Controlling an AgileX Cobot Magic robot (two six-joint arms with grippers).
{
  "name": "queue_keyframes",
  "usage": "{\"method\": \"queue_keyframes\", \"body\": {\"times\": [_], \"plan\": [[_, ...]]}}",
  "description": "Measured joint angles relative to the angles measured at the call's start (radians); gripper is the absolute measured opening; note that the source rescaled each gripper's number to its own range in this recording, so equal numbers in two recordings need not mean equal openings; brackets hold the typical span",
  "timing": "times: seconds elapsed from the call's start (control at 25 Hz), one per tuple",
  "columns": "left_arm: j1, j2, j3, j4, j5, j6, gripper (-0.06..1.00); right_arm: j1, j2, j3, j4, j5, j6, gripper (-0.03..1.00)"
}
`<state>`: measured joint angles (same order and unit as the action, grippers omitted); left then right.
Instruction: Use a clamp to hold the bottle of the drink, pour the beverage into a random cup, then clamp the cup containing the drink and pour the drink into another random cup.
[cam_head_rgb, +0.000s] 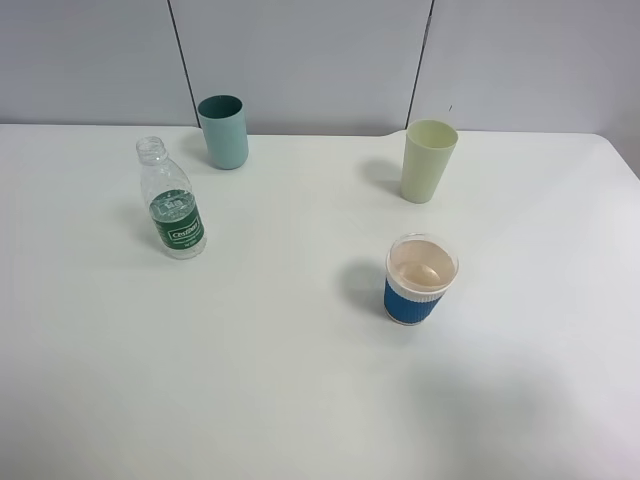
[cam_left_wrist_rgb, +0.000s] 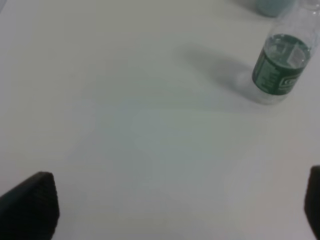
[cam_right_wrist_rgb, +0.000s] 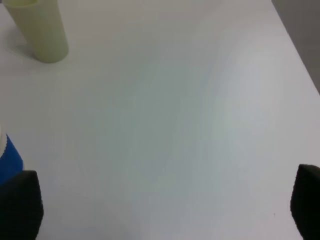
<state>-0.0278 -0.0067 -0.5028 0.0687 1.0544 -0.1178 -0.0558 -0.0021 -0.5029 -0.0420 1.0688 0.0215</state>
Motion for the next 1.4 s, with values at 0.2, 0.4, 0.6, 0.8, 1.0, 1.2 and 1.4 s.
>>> {"method": "queue_keyframes", "body": {"times": [0.2,0.4,0.6,0.8,1.0,1.2,1.4], "plan": [[0.000,0.000,0.000,0.000,0.000,0.000,1.00,-0.019,0.000,0.000,0.000,0.000,0.000,1.00],[0.000,0.000,0.000,0.000,0.000,0.000,1.00,-0.019,0.000,0.000,0.000,0.000,0.000,1.00],[0.000,0.000,0.000,0.000,0.000,0.000,1.00,-0.019,0.000,0.000,0.000,0.000,0.000,1.00],[0.000,0.000,0.000,0.000,0.000,0.000,1.00,-0.019,0.000,0.000,0.000,0.000,0.000,1.00],[0.000,0.000,0.000,0.000,0.000,0.000,1.00,-0.019,0.000,0.000,0.000,0.000,0.000,1.00],[0.000,0.000,0.000,0.000,0.000,0.000,1.00,-0.019,0.000,0.000,0.000,0.000,0.000,1.00],[0.000,0.000,0.000,0.000,0.001,0.000,1.00,-0.019,0.000,0.000,0.000,0.000,0.000,1.00]]}}
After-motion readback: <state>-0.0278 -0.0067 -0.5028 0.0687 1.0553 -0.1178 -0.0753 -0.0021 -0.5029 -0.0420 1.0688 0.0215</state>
